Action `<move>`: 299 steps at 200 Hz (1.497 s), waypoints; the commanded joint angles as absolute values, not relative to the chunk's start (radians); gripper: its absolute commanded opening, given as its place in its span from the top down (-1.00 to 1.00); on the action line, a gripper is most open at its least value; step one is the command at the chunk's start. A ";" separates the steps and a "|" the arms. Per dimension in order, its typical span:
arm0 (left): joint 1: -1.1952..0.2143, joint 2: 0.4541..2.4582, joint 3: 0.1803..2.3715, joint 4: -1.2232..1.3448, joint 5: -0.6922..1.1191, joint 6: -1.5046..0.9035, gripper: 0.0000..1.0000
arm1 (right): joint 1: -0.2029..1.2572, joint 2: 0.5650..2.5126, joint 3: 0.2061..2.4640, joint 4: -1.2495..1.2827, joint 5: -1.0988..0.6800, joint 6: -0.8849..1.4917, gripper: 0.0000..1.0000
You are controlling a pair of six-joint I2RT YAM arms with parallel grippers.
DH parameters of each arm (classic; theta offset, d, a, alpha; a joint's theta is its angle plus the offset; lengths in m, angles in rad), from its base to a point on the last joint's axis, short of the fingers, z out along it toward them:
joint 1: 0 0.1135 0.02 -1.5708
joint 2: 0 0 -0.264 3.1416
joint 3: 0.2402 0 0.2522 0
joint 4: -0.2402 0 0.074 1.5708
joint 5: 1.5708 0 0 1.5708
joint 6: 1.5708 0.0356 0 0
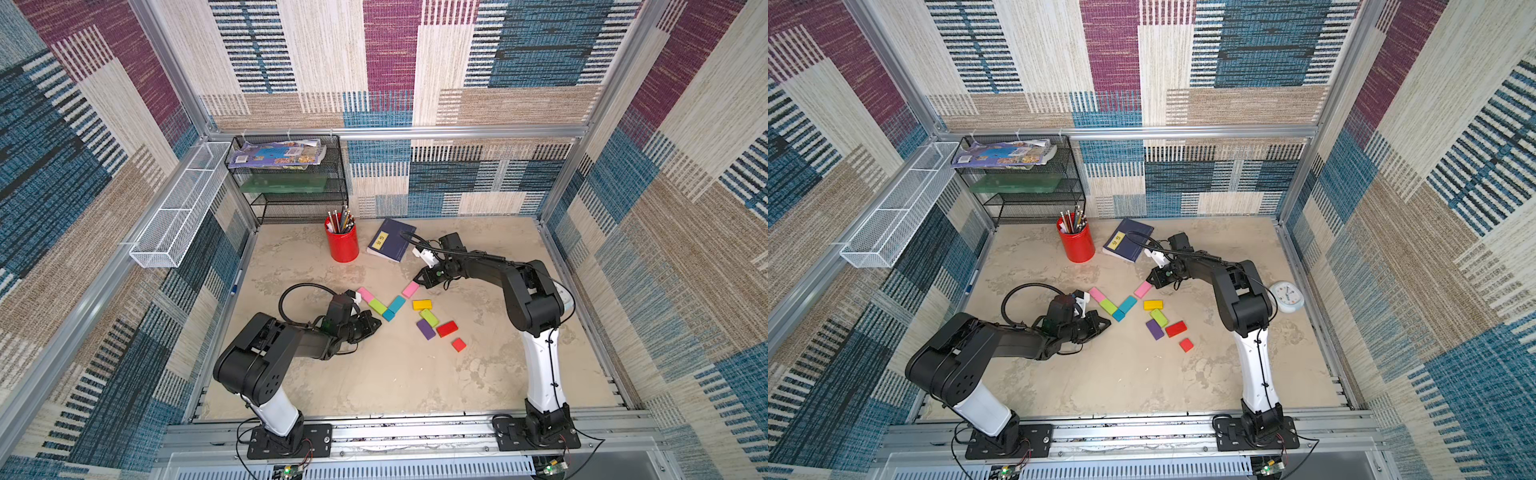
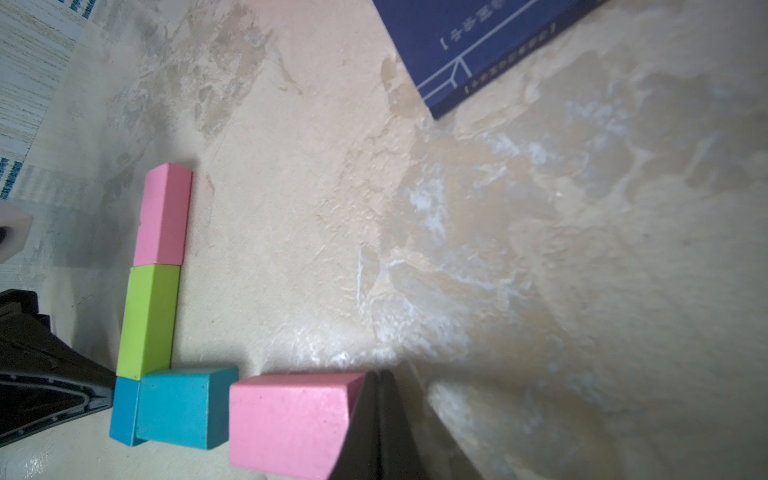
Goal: Assemble the letter v with building blocks
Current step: Assemble the building block at the center of the board.
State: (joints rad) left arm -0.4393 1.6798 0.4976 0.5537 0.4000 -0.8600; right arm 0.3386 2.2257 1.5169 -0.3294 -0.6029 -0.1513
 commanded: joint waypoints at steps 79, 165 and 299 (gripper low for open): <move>-0.441 1.698 0.499 0.478 0.383 -0.840 1.00 | 0.344 2.232 1.489 -0.439 -0.558 -0.149 0.94; -0.443 1.710 0.500 0.486 0.386 -0.841 1.00 | 0.335 2.222 1.471 -0.427 -0.563 -0.139 0.94; -0.443 1.754 0.511 0.500 0.391 -0.836 1.00 | 0.329 2.120 1.198 -0.313 -0.531 0.054 0.94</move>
State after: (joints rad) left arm -0.4416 1.7367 0.5148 0.6178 0.4252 -0.8600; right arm 0.3225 2.0975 1.2320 -0.1360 -0.6487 0.0410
